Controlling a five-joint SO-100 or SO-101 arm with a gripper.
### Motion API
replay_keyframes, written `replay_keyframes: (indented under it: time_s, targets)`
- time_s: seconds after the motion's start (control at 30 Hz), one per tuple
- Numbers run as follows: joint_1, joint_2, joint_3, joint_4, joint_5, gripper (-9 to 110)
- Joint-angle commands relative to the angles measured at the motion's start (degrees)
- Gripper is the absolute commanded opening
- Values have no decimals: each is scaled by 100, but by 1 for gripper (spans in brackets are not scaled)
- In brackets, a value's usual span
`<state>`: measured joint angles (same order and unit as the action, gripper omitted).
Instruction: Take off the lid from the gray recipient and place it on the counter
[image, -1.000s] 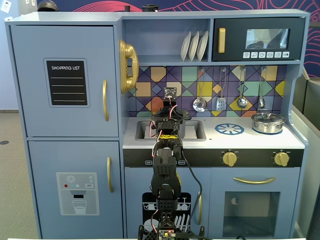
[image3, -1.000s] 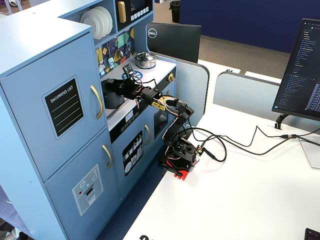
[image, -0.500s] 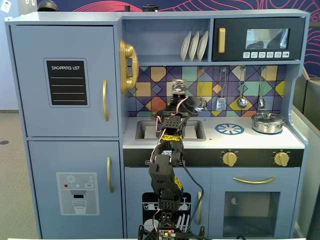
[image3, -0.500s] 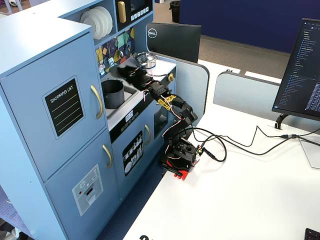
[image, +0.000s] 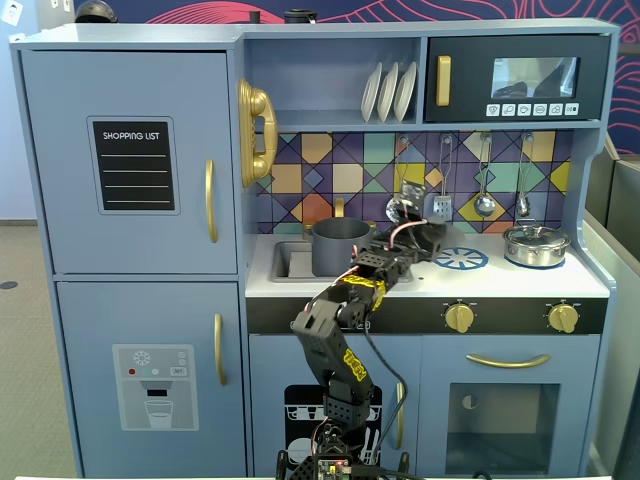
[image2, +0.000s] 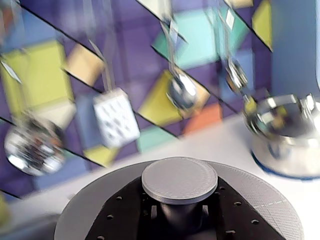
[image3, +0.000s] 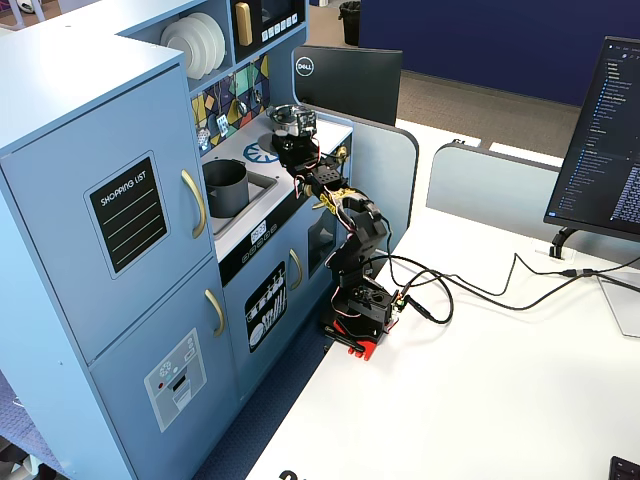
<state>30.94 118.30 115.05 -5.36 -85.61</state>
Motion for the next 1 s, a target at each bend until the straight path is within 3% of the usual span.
replay_keyframes:
  time_s: [0.0,0.63,0.8,0.97]
  targets:
    - [70,-422,-53,-642,-79,0]
    - [176,-1626,70,-1389,-422,0]
    - [193,-1433,246,-1406,-404,18]
    - [237,-1099,448,-1415,-475,23]
